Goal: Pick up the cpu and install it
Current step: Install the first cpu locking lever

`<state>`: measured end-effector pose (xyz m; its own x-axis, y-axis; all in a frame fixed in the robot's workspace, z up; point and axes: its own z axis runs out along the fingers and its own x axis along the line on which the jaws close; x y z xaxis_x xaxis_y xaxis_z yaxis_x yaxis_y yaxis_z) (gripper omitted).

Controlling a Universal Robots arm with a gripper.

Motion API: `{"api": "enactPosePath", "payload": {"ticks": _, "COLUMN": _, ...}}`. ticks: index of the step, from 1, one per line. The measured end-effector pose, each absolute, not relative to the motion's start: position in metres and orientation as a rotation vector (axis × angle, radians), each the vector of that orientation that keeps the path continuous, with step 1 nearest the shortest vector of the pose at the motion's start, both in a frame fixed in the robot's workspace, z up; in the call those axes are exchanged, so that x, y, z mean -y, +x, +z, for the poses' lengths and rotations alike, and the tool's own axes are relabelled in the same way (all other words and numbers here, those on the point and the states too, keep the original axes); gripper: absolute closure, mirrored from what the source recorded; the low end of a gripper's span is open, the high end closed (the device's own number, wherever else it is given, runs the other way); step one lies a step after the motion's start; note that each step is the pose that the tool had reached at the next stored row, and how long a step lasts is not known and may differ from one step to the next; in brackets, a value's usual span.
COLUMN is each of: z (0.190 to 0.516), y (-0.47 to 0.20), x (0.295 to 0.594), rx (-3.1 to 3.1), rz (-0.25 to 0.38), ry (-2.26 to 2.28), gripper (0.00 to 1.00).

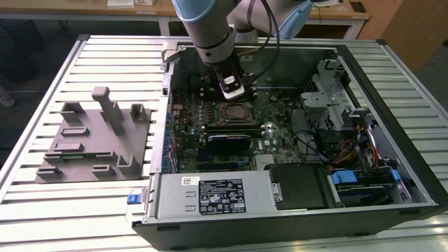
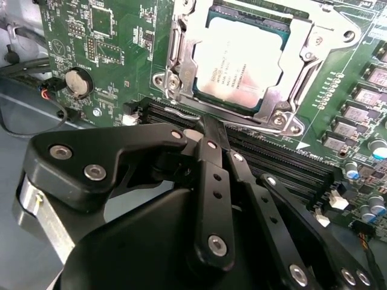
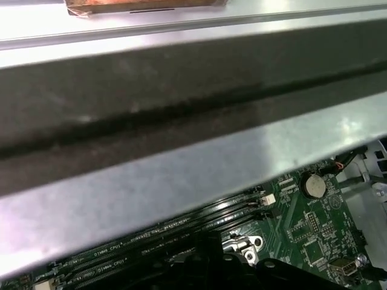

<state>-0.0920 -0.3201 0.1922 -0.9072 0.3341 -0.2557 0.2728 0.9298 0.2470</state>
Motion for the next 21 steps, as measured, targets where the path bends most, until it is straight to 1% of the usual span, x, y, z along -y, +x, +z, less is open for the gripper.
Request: {"api": "enactPosePath", "payload": {"ticks": 21, "z": 0.1869, "y": -0.0919, "x": 0.3164, "rx": -2.769, "rz": 0.281, "ry": 0.546, "gripper": 0.89}}
